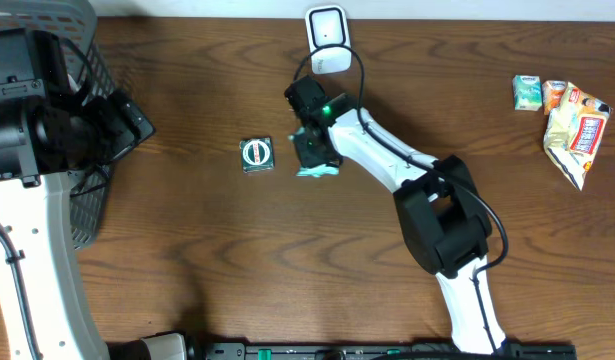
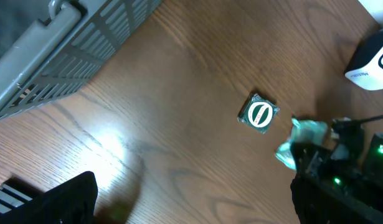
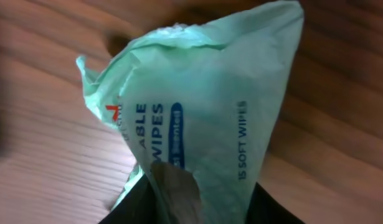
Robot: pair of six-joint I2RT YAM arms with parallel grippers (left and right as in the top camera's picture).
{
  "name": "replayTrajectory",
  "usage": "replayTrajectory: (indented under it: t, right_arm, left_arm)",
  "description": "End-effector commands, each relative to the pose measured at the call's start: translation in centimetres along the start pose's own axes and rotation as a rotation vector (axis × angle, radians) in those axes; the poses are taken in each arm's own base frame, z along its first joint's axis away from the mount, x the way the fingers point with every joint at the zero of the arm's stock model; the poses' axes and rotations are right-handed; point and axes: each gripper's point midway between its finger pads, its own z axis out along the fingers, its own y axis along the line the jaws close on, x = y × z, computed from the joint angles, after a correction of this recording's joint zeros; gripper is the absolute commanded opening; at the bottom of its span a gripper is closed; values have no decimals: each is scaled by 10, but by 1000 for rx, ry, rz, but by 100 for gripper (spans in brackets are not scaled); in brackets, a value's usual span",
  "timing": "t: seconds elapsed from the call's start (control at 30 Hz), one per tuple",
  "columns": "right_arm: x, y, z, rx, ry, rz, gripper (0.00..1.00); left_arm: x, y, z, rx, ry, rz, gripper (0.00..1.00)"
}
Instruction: Scan the item barcode
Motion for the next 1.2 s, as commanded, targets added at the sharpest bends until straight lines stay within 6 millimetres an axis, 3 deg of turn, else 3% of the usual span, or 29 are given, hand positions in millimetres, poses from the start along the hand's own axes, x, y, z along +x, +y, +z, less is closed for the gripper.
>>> replayTrajectory:
  t: [0.0,0.03,0.1,0.17,0.43,0.57,0.7,0.9,0.93,1.0,1.07,1.17]
  right_arm:
    - [-5,-54,-33,229,-44,14,39]
    - [-1,-58,-48,248,-39,10,48]
    - [4,-55,-63,246,-38,-2,52]
    - [4,-51,-65,243,-42,-13,56]
    - [3,-18,-46,231,-51,-177,60]
    - [3,-24,-36,312,-50,-201,61]
    - [5,-25,-23,324,-34,-205,51]
    - [17,-27,6,339,26,-221,47]
    - [19,-27,12,343,40,-224,41]
    - [24,-27,17,342,59,-228,17]
    - [27,-23,19,312,71,-226,4]
    - [23,-16,5,234,64,-202,1]
  left_arm:
    - [-2,2,-2,-5,-9,5,98]
    - [-2,2,-2,-5,-9,5,98]
    - [-2,2,-2,-5,-9,5,98]
    - [-2,2,-2,-5,-9,5,98]
    - [-2,2,-2,-5,-9,5,98]
    - [-2,2,-2,-5,-9,5,98]
    - [-2,2,-2,-5,-9,5,98]
    - [-2,2,-2,-5,-9,5,98]
    - [-2,2,-2,-5,-9,5,98]
    - [-2,2,-2,-5,-9,5,98]
    - [-2,2,-2,-5,-9,5,98]
    - [-2,2,-2,-5,-9,5,98]
